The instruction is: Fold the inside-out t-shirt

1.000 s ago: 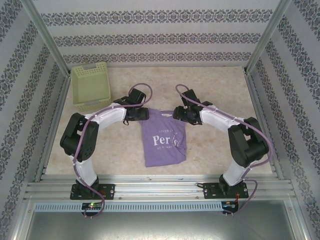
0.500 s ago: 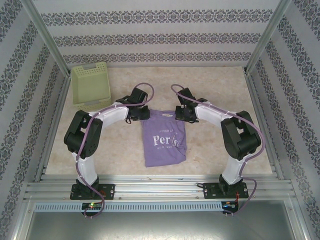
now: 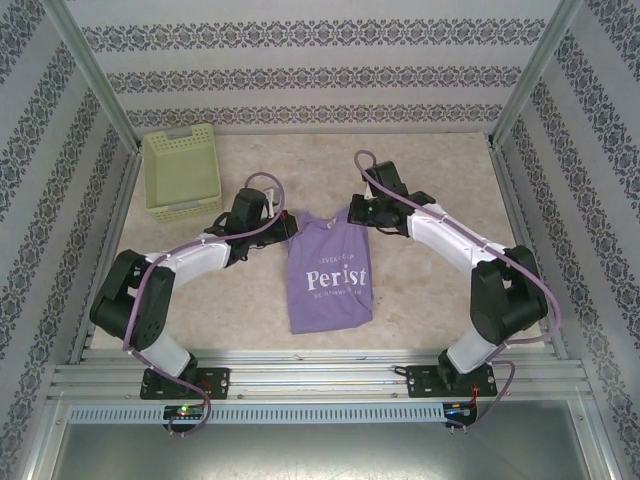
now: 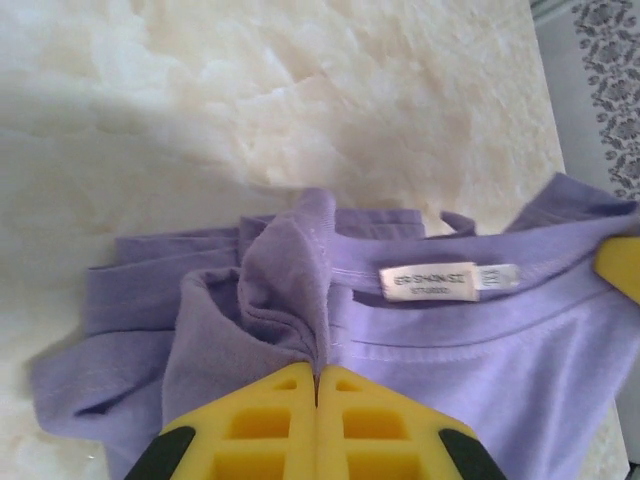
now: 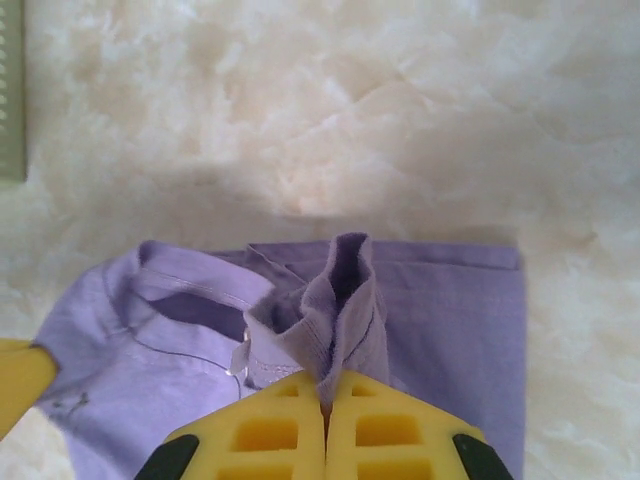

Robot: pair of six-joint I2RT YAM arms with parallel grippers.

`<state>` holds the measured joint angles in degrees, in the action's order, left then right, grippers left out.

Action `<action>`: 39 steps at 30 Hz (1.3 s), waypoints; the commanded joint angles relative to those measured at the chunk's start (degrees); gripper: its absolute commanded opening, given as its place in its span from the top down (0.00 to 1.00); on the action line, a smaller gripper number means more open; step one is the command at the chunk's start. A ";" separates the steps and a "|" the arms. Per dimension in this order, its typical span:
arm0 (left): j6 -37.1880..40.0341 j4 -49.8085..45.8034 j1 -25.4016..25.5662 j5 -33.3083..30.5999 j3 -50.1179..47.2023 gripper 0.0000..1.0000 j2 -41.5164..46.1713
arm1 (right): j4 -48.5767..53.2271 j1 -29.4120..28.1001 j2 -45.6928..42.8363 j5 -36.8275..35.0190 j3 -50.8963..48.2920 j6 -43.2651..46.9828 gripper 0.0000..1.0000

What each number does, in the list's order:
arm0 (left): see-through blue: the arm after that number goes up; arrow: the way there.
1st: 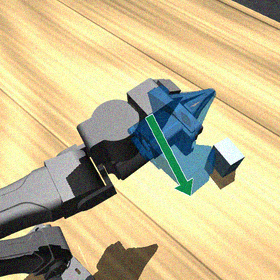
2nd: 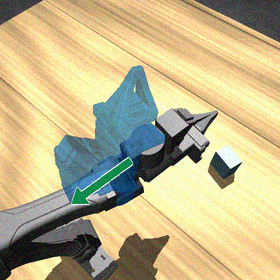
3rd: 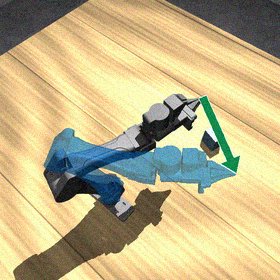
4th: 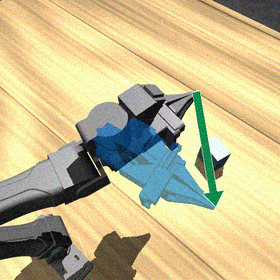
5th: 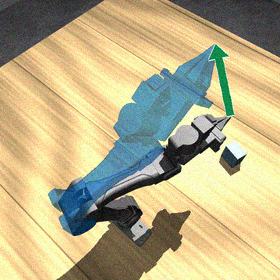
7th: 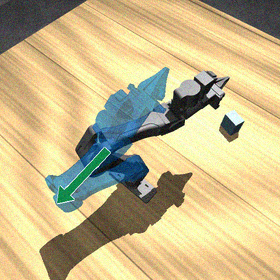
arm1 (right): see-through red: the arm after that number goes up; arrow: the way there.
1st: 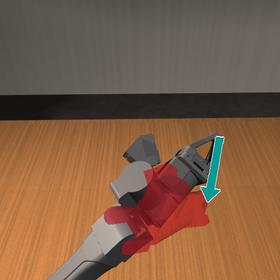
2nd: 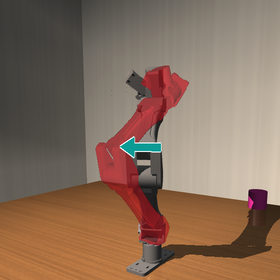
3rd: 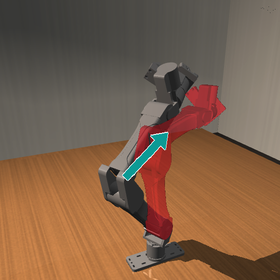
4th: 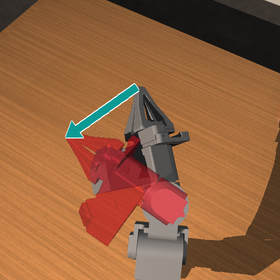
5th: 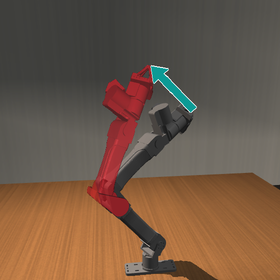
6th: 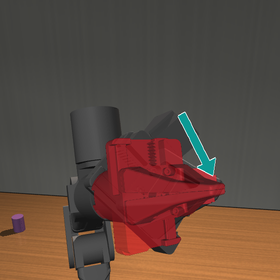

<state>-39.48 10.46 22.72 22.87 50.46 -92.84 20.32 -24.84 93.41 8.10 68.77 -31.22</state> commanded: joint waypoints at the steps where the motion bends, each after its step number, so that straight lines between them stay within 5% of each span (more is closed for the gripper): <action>1: -2.06 4.82 -1.52 0.01 -0.77 1.00 -3.18 | -0.62 0.81 2.84 1.04 3.15 2.66 1.00; 11: -0.24 0.63 -3.62 -4.55 1.02 0.99 -9.04 | 2.44 2.34 13.05 -5.77 8.49 9.81 1.00; 17: 0.05 -7.00 -4.64 -9.58 3.37 0.84 -9.73 | 4.80 2.58 17.18 -8.86 12.65 10.92 0.99; 21: 2.48 -14.16 -4.74 -12.89 7.25 0.71 -9.39 | 6.00 3.04 18.30 -9.18 14.72 11.26 0.88; 26: 2.17 -20.08 -4.11 -16.29 7.69 0.51 -4.43 | 8.24 3.04 15.98 -9.15 14.18 10.84 0.59; 30: 0.82 -22.57 -0.47 -19.40 5.86 0.37 0.35 | 6.79 3.22 10.91 -6.66 8.23 8.30 0.49; 39: -5.06 -21.87 11.58 -23.46 0.55 0.30 5.18 | 2.31 3.74 6.91 -2.11 -2.50 3.89 0.50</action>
<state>-41.52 -9.58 30.22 1.80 52.95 -89.21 24.47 -21.82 100.86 3.57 68.47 -25.02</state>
